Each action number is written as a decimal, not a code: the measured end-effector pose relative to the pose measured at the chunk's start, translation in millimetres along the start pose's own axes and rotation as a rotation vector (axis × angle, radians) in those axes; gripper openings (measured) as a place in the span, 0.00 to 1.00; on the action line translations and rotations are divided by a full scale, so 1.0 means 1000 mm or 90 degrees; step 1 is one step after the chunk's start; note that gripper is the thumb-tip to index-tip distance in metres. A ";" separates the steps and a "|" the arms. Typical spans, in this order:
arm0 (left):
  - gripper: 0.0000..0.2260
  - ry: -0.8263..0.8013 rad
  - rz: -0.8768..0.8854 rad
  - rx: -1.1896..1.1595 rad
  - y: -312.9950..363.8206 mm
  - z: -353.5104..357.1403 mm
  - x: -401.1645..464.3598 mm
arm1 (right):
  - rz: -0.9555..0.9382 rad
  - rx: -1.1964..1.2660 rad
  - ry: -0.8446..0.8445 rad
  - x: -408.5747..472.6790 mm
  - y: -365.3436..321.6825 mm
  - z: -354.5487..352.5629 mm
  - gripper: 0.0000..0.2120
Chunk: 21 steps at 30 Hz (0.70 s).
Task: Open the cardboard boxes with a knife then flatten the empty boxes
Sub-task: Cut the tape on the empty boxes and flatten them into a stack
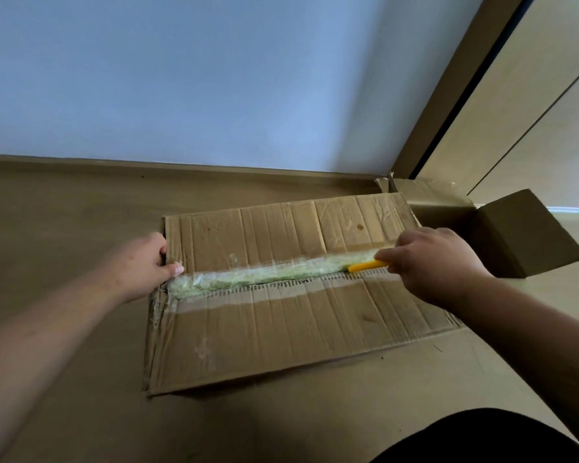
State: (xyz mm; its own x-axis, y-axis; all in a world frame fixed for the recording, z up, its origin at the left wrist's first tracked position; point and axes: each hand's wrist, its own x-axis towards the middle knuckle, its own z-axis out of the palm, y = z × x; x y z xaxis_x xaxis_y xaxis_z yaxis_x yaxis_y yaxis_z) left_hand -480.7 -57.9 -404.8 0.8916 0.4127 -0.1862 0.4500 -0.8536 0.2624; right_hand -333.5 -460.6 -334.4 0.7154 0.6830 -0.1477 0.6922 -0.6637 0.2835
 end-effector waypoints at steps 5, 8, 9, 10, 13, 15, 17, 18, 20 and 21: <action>0.15 0.001 -0.003 -0.010 0.000 0.001 -0.001 | 0.015 -0.042 -0.001 -0.012 0.028 0.005 0.19; 0.14 -0.003 -0.007 0.000 -0.001 0.001 0.000 | 0.029 -0.057 -0.009 -0.018 0.044 0.004 0.18; 0.14 -0.001 -0.004 0.002 -0.001 0.001 0.000 | 0.035 -0.066 -0.014 -0.019 0.049 0.004 0.18; 0.14 0.003 0.001 0.000 -0.001 0.001 0.000 | 0.043 -0.070 -0.020 -0.020 0.053 0.003 0.18; 0.14 0.016 0.012 -0.015 0.000 0.003 0.001 | 0.062 -0.070 -0.018 -0.024 0.062 0.005 0.19; 0.14 0.024 0.015 -0.017 -0.001 0.004 0.001 | 0.070 -0.078 -0.010 -0.026 0.066 0.008 0.19; 0.14 0.027 0.020 -0.010 -0.003 0.005 0.002 | 0.075 -0.083 -0.008 -0.029 0.071 0.009 0.19; 0.14 0.027 0.019 -0.009 -0.004 0.006 0.002 | 0.075 -0.090 -0.008 -0.030 0.075 0.010 0.19; 0.14 0.024 0.012 -0.009 -0.005 0.006 0.003 | 0.084 -0.102 -0.010 -0.033 0.083 0.011 0.19; 0.14 0.019 0.010 -0.008 -0.004 0.006 0.003 | 0.093 -0.098 -0.010 -0.035 0.088 0.012 0.19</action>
State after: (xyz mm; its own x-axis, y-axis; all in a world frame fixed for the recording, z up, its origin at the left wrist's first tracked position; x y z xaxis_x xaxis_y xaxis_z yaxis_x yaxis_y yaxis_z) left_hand -480.5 -54.7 -411.9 0.8999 0.4084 -0.1531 0.4358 -0.8565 0.2765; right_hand -297.1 -546.5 -315.2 0.8089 0.5778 -0.1090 0.5597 -0.6998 0.4438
